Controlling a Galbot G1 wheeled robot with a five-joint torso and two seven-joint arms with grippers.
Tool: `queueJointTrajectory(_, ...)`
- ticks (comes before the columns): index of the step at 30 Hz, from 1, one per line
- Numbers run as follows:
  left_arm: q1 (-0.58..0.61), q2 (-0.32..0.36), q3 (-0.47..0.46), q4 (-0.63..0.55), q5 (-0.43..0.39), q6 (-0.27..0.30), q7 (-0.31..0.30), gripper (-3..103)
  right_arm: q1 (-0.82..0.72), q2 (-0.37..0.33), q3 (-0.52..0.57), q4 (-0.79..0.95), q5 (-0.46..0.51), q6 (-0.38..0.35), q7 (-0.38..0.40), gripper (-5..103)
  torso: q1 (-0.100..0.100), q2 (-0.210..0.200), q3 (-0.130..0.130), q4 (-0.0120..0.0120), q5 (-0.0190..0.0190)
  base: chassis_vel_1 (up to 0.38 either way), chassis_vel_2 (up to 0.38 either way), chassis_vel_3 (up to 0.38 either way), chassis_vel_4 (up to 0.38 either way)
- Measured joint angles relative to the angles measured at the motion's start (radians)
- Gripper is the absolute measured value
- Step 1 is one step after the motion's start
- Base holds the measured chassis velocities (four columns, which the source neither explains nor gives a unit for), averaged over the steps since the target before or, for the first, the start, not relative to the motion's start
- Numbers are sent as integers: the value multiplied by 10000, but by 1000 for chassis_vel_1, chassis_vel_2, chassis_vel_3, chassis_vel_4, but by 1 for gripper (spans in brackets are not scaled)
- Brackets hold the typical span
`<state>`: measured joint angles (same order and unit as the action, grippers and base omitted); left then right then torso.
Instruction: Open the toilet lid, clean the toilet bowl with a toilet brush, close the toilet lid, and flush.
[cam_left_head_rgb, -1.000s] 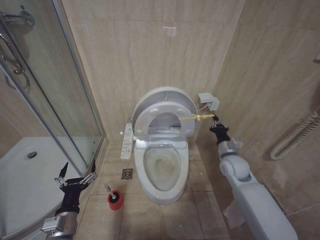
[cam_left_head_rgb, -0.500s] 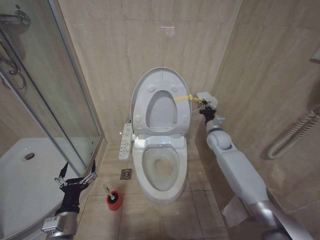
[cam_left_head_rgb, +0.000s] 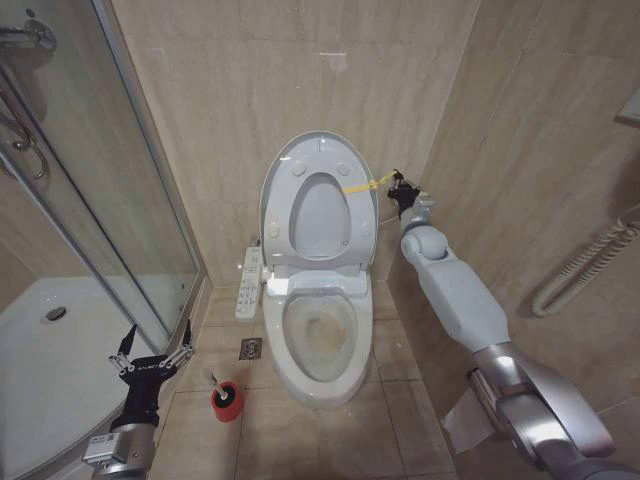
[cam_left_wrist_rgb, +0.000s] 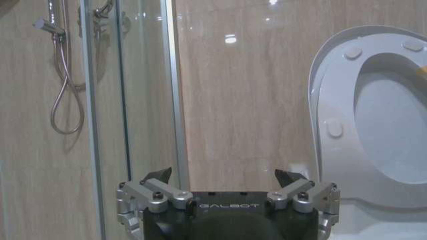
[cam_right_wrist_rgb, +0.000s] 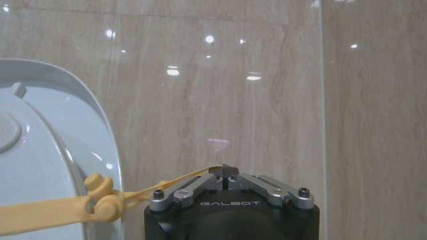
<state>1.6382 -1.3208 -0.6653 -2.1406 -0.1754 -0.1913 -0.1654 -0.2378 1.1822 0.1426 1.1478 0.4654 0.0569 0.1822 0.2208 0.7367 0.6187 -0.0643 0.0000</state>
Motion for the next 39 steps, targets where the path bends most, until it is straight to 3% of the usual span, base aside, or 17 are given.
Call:
queueJointTrajectory(14,0,0,0,0,0,0,0,100,295,-77,-519,-14,21,-104,63,0,-1,0,-1,5,0,0,0,0,0)
queueJointTrajectory(25,0,0,0,0,0,0,0,100,-601,-738,-594,1376,267,-627,359,0,-1,2,-1,2,1,0,0,0,0)
queueJointTrajectory(26,0,0,0,0,0,0,0,100,-723,-826,-586,1531,302,-656,362,20,-1,1,-1,1,1,0,0,0,0)
queueJointTrajectory(32,0,0,0,0,0,0,0,100,-1184,-1142,-500,2226,433,-750,362,20,-1,2,-2,3,1,0,0,0,0)
queueJointTrajectory(33,0,0,0,0,0,0,0,100,-1296,-1211,-475,2409,473,-783,362,47,-1,2,-2,3,1,0,0,0,0)
queueJointTrajectory(39,0,0,0,0,0,0,0,100,-1772,-1409,-338,3120,612,-927,401,47,-1,2,-2,5,0,0,0,0,0)
